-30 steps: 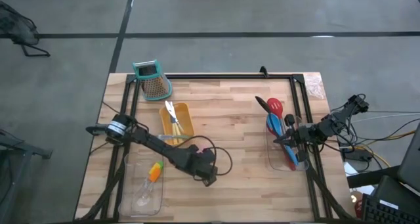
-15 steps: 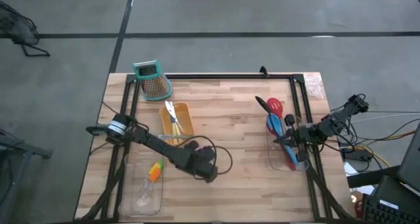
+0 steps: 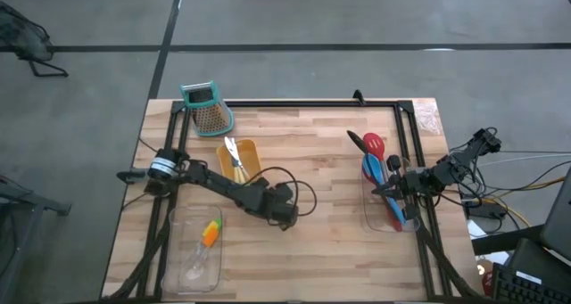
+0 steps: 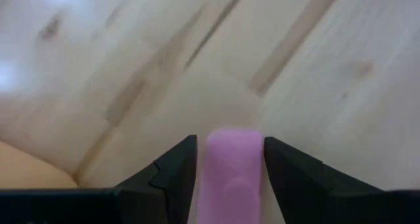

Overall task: Pick & Place Kitchen Items
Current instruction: Put the pink spatula into the left transparent bin

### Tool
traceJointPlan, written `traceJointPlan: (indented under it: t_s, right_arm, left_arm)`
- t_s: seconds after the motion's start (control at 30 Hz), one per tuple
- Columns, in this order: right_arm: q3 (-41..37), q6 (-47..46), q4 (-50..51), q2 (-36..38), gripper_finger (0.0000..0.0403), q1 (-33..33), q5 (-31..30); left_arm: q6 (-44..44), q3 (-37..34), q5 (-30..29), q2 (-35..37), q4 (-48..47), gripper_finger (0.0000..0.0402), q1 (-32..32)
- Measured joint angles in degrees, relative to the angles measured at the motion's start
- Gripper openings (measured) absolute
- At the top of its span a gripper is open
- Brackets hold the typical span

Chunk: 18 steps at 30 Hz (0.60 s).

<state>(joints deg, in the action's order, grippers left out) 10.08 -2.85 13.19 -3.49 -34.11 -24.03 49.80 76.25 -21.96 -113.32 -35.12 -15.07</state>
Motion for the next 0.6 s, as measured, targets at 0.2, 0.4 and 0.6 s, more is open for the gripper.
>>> traceJointPlan:
  t_s: [0.2,0.4,0.6]
  right_arm:
    - [-0.02,-0.02,0.0,0.0,0.0008,0.0,0.0]
    - [-0.02,-0.05,0.0,0.0,0.0008,0.01,0.01]
    - [-0.02,0.0,0.0,0.0,0.0008,0.01,0.0]
  left_arm:
    - [1.28,-1.95,3.17,0.17,0.9,0.0183,-0.14]
    - [-0.16,-1.97,4.25,0.17,0.99,0.0172,-0.52]
    - [-0.54,-1.93,6.73,0.17,1.06,0.0107,-0.57]
